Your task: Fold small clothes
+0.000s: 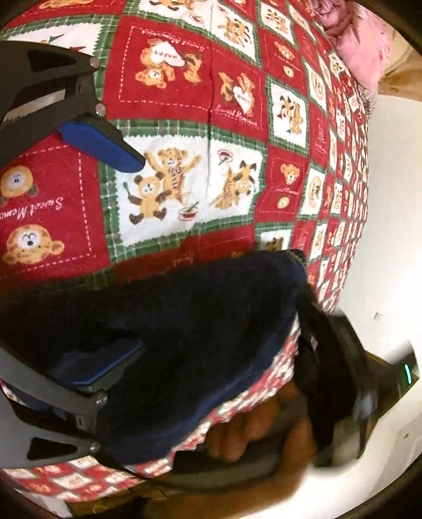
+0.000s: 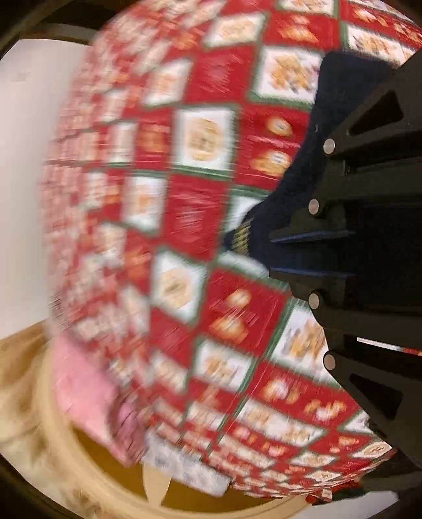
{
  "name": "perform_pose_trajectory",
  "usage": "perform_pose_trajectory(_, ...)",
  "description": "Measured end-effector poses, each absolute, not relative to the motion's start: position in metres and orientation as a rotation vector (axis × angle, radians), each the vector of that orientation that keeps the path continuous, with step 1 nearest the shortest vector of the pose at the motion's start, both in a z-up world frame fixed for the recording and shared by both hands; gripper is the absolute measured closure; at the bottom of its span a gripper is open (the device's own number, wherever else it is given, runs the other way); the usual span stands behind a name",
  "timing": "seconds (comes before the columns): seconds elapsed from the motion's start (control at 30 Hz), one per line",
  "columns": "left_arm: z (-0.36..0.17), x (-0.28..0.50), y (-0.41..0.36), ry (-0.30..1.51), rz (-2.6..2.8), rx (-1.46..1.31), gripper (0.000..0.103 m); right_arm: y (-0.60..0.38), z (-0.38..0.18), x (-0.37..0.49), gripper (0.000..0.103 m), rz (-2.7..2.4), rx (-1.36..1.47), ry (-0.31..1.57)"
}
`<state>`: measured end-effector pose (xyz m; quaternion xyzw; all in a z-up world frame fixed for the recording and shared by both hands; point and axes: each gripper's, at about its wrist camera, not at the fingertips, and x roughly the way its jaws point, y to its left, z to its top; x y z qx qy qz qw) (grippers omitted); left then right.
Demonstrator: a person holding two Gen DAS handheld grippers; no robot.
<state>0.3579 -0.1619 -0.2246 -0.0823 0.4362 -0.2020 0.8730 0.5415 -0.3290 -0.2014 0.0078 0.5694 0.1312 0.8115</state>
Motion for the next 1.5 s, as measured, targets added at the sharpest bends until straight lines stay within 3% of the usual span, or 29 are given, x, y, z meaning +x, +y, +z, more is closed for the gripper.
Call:
perform_pose_trajectory(0.2, -0.222, 0.35, -0.154, 0.905, -0.446, -0.179, 0.0, -0.349, -0.175, 0.513, 0.085, 0.286, 0.028, 1.074)
perform_pose_trajectory(0.23, -0.22, 0.349, -0.151, 0.907, -0.448, -0.183, 0.0, -0.36, -0.166, 0.502, 0.075, 0.282, 0.023, 1.046)
perform_pose_trajectory(0.3, -0.215, 0.348, -0.146, 0.901, -0.439, -0.199, 0.0, -0.397, -0.149, 0.473, 0.043, 0.28, 0.057, 0.993)
perform_pose_trajectory(0.4, -0.206, 0.35, -0.142, 0.884, -0.442, -0.225, 0.0, -0.462, -0.138, 0.434, 0.031, 0.223, 0.133, 0.929)
perform_pose_trajectory(0.67, -0.193, 0.379, -0.165, 0.882, -0.465, -0.257, 0.0, -0.576, -0.189, 0.377, 0.031, 0.165, 0.479, 0.984)
perform_pose_trajectory(1.1, -0.226, 0.418, -0.193, 1.028, -0.578, -0.301, 0.0, -0.563, -0.224, 0.383, 0.031, 0.369, 0.678, 0.974)
perform_pose_trajectory(1.23, -0.226, 0.42, -0.199, 1.034, -0.606, -0.259, 0.0, -0.544, -0.225, 0.386, 0.03, 0.391, 0.607, 0.976)
perform_pose_trajectory(1.33, -0.224, 0.42, -0.204, 1.01, -0.603, -0.192, 0.0, -0.532, -0.224, 0.389, 0.039, 0.353, 0.54, 0.988)
perform_pose_trajectory(1.37, -0.224, 0.418, -0.207, 1.0, -0.599, -0.177, 0.0, -0.53, -0.225, 0.39, 0.051, 0.35, 0.536, 0.992)
perform_pose_trajectory(1.4, -0.224, 0.419, -0.209, 0.994, -0.593, -0.17, 0.0, -0.529, -0.226, 0.39, 0.055, 0.34, 0.54, 0.991)
perform_pose_trajectory(1.5, -0.222, 0.417, -0.213, 0.976, -0.575, -0.141, 0.0, -0.528, -0.228, 0.386, 0.059, 0.321, 0.528, 0.97)
